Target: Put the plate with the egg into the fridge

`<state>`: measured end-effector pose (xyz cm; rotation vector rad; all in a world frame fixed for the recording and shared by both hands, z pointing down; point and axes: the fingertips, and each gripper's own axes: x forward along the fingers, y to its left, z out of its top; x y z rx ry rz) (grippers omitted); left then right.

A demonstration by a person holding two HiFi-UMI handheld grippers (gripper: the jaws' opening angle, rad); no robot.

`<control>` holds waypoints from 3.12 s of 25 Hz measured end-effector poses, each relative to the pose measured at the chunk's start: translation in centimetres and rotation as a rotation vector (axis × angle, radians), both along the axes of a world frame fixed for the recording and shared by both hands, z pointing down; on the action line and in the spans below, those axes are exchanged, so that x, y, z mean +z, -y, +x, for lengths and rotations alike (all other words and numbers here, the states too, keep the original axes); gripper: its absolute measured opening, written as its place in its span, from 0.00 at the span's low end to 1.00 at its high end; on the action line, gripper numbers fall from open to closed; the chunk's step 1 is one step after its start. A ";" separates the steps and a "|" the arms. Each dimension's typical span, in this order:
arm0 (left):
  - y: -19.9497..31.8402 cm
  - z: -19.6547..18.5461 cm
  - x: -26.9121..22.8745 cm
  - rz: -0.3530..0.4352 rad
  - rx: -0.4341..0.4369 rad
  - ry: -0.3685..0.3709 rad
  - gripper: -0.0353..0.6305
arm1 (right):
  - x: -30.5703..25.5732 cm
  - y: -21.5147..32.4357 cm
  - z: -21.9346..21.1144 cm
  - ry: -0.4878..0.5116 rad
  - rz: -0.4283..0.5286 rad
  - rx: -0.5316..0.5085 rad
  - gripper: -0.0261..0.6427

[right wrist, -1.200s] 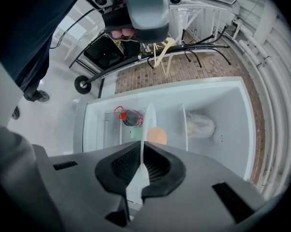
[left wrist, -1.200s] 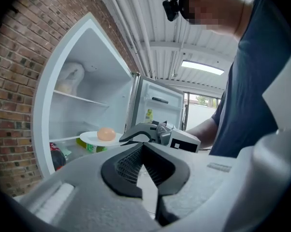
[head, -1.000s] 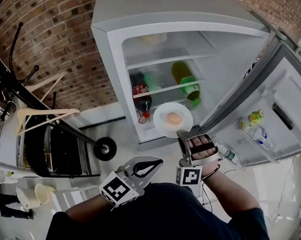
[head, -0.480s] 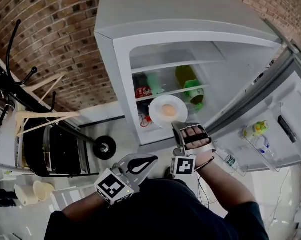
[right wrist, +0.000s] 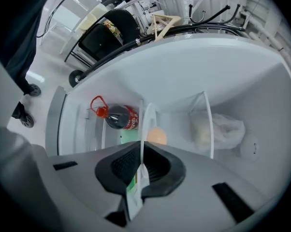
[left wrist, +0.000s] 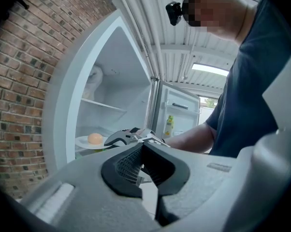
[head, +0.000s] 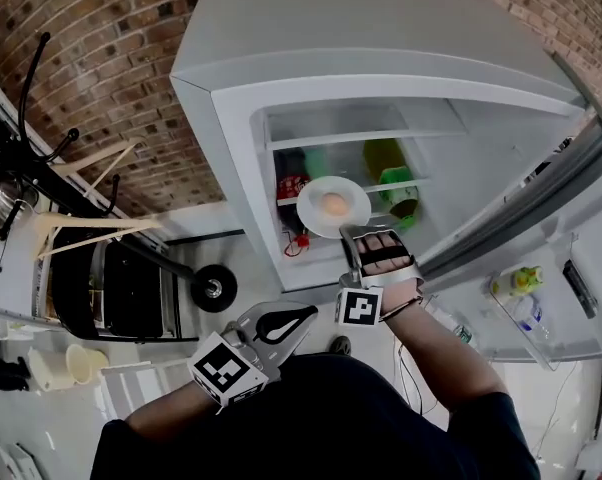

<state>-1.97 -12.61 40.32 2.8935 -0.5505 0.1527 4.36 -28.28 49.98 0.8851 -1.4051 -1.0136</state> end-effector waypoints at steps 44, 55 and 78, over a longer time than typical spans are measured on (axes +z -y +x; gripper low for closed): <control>1.2 -0.4 0.6 -0.011 -0.124 0.003 0.05 | 4.8 8.4 -0.4 -0.087 -0.175 -0.037 0.10; 1.2 -0.5 0.8 -0.022 -0.129 -0.002 0.05 | 5.3 9.5 -0.3 -0.125 -0.208 -0.019 0.11; 1.1 -0.7 1.1 -0.047 -0.140 0.009 0.05 | 4.0 7.6 -0.3 -0.019 -0.181 -0.002 0.21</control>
